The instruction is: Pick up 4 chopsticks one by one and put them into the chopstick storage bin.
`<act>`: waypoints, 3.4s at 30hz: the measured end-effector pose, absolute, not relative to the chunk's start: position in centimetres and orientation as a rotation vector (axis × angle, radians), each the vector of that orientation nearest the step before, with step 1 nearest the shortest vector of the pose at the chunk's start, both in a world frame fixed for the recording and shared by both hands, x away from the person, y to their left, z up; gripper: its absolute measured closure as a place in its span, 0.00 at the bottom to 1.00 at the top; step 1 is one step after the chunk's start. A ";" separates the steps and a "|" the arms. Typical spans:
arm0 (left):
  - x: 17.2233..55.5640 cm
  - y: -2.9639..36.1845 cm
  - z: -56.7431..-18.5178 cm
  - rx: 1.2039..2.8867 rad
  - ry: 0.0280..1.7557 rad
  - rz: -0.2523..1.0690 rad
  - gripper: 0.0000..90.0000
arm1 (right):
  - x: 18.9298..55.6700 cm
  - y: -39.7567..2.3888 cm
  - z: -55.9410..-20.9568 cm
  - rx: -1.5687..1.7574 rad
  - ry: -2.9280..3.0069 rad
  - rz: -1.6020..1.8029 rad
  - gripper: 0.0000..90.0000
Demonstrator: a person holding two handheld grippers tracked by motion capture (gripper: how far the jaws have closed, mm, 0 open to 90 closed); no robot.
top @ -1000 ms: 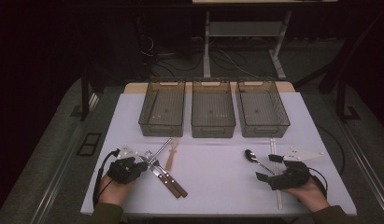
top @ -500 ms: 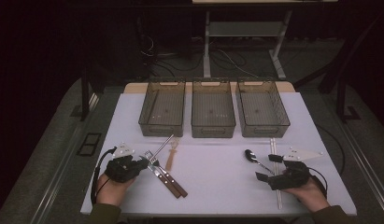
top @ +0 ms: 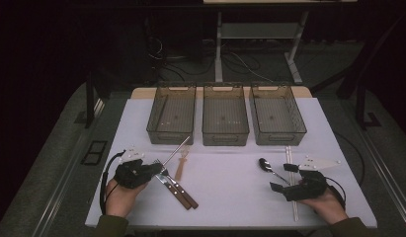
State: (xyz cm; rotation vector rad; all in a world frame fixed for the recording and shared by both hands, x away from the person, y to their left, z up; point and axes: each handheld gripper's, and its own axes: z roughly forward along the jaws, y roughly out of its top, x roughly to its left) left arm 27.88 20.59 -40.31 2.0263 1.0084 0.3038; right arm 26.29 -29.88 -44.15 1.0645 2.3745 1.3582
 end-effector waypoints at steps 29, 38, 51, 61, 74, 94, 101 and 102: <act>32.4 18.4 -37.8 1.956 0.968 0.325 0.95 | 26.3 -29.9 -44.2 1.070 2.373 1.360 0.09; 34.5 17.7 -37.0 1.931 0.965 0.339 0.95 | 26.4 -30.0 -44.3 1.081 2.373 1.364 0.09; 37.5 16.4 -35.0 1.932 0.957 0.371 0.95 | 26.4 -30.2 -44.3 1.088 2.362 1.373 0.09; 39.8 16.1 -34.7 1.921 0.988 0.378 0.95 | 26.4 -30.2 -44.3 1.090 2.361 1.375 0.09; 43.4 16.3 -35.2 1.889 1.047 0.405 0.95 | 26.4 -30.2 -44.2 1.095 2.361 1.380 0.09; 48.0 16.7 -36.9 1.858 1.167 0.452 0.95 | 26.3 -30.3 -44.1 1.091 2.356 1.402 0.09; 48.4 16.8 -37.8 1.891 1.208 0.460 0.95 | 26.3 -30.4 -44.1 1.090 2.358 1.401 0.09; 48.5 16.8 -38.0 1.892 1.213 0.455 0.95 | 26.3 -30.4 -44.1 1.092 2.358 1.402 0.09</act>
